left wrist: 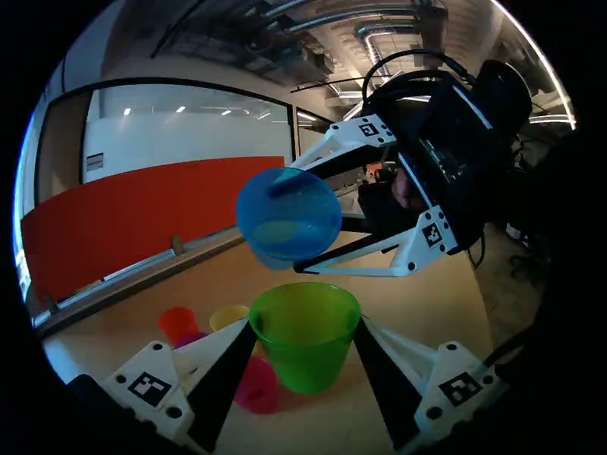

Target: Pour water

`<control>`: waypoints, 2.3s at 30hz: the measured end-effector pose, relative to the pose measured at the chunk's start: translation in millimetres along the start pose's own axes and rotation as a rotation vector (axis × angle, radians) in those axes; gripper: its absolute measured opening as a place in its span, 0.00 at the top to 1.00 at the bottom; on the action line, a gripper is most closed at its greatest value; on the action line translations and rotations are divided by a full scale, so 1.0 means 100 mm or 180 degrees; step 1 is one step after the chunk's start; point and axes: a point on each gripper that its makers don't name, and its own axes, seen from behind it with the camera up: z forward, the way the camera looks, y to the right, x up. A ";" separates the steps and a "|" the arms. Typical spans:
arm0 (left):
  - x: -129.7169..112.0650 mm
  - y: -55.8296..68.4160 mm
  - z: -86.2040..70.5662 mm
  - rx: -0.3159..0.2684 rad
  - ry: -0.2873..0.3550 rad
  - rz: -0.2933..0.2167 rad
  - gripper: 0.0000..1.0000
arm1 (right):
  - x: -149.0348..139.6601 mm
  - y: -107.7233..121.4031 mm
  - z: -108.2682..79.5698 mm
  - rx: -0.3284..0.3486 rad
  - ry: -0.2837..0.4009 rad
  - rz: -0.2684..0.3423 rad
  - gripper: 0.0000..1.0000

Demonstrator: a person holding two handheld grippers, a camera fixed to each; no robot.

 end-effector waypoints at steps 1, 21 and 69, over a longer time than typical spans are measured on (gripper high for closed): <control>0.00 0.00 0.00 -0.0001 -0.0001 0.0001 0.14 | 0.00 0.00 0.00 0.0001 -0.0004 -0.0019 0.14; 0.02 -0.02 -0.01 -0.0012 0.0023 -0.0004 0.14 | -0.01 0.05 0.01 -0.0037 -0.0056 -0.0334 0.14; 0.00 0.01 0.02 -0.0041 0.0030 0.0027 0.14 | -0.03 0.17 -0.02 -0.0170 -0.0108 -0.0831 0.14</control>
